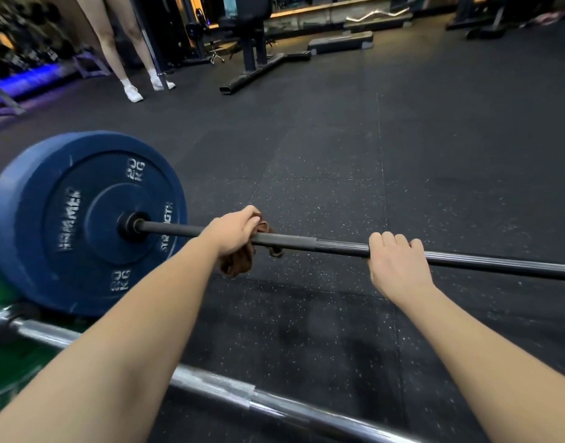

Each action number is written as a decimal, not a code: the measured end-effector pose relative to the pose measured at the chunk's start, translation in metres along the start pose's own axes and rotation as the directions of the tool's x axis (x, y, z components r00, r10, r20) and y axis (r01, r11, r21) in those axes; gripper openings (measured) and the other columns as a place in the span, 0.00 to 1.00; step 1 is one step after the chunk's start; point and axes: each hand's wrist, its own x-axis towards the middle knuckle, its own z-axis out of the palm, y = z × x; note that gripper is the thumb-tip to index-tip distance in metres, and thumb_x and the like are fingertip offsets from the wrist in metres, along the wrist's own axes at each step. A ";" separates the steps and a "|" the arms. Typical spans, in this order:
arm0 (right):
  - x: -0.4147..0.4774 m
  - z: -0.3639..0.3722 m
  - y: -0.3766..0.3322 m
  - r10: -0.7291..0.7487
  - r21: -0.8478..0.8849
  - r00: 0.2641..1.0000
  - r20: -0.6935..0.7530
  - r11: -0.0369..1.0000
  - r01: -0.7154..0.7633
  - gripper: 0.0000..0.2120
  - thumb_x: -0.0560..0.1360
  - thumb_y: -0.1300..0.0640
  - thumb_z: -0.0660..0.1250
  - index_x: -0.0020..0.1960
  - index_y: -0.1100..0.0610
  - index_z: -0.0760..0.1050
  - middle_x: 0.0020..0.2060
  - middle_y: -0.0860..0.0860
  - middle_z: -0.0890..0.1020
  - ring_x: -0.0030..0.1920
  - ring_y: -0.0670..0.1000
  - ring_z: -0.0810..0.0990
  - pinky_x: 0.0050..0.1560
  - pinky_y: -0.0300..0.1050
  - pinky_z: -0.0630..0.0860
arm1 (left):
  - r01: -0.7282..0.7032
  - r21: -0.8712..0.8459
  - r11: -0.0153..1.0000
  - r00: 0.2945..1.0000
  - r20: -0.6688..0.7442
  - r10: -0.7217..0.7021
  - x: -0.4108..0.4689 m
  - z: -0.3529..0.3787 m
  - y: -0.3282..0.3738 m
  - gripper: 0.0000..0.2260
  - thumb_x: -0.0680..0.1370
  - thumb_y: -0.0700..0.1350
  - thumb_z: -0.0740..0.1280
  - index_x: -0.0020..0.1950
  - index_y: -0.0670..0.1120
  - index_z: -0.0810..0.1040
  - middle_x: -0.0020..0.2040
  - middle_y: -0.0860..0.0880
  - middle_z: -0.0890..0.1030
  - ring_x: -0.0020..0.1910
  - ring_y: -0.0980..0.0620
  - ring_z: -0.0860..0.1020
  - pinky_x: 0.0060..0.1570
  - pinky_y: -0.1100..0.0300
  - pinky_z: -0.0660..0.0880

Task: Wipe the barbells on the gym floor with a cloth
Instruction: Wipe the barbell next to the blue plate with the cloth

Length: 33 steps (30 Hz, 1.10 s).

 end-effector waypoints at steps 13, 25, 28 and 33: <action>-0.003 -0.004 -0.005 0.026 0.044 1.000 -0.008 0.999 -0.025 0.16 0.64 0.68 0.70 0.44 0.55 0.66 0.36 0.52 0.67 0.37 0.56 0.62 0.42 0.53 0.64 | 0.057 0.022 0.998 0.987 -0.155 -0.053 -0.006 0.022 0.060 0.13 0.87 0.51 0.51 0.64 0.49 0.71 0.59 0.45 0.81 0.59 0.39 0.77 0.59 0.45 0.68; 0.011 -0.054 0.066 -0.206 0.073 0.893 0.400 0.978 0.193 0.33 0.78 0.34 0.64 0.70 0.57 0.64 0.65 0.54 0.73 0.65 0.57 0.73 0.65 0.52 0.69 | -0.190 -0.081 0.978 0.976 -0.124 0.179 -0.013 0.047 0.142 0.11 0.87 0.49 0.52 0.65 0.51 0.70 0.58 0.49 0.81 0.57 0.43 0.77 0.62 0.44 0.68; 0.002 -0.071 0.126 -0.181 -0.134 0.877 0.444 0.955 0.265 0.35 0.75 0.28 0.61 0.69 0.55 0.64 0.65 0.52 0.73 0.67 0.56 0.72 0.65 0.53 0.67 | -0.184 -0.034 0.982 0.976 -0.126 0.179 -0.010 0.049 0.146 0.11 0.87 0.50 0.51 0.64 0.50 0.70 0.55 0.49 0.82 0.56 0.41 0.78 0.59 0.45 0.69; -0.036 -0.054 0.201 0.020 -0.098 0.798 0.602 0.994 0.049 0.23 0.81 0.32 0.52 0.57 0.52 0.65 0.56 0.52 0.78 0.54 0.56 0.77 0.59 0.54 0.73 | -0.165 -0.025 0.986 0.981 -0.112 0.161 -0.008 0.050 0.148 0.10 0.88 0.49 0.50 0.62 0.50 0.68 0.48 0.51 0.79 0.53 0.41 0.79 0.59 0.46 0.68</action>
